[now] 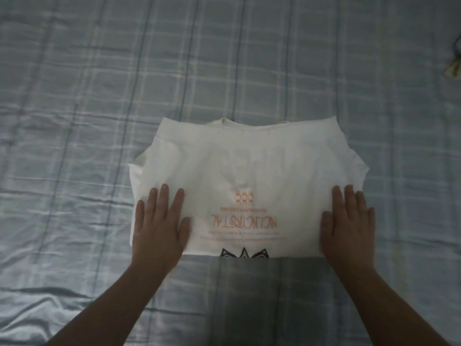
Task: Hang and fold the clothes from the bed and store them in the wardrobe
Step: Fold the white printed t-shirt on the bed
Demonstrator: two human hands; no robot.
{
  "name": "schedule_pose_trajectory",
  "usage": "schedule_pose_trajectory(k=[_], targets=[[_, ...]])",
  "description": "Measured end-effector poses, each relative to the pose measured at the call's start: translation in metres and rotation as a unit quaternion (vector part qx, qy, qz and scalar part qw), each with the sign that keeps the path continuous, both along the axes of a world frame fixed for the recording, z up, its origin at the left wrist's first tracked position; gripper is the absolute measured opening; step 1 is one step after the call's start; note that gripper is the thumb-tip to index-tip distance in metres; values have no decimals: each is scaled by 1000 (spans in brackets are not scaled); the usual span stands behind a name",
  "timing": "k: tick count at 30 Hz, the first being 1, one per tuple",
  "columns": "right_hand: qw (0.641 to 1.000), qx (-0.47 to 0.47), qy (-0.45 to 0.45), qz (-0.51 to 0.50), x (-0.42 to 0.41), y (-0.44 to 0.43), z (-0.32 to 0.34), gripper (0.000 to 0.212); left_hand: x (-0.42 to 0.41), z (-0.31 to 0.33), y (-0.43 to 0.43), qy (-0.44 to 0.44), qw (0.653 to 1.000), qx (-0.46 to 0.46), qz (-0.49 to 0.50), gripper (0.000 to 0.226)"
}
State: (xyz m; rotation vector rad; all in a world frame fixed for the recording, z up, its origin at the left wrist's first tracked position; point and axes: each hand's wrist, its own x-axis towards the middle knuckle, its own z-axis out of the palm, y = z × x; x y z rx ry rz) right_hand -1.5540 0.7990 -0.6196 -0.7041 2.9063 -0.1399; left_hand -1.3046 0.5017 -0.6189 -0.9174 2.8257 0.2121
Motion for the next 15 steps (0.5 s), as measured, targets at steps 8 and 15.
schedule_pose_trajectory(k=[8,15], targets=[[996,-79,-34,-15,1,2,11,60,-15,12,12,-1,999,-28,18,61],[939,-222,-127,-231,0,24,40,57,-147,47,76,145,984,71,-74,42]])
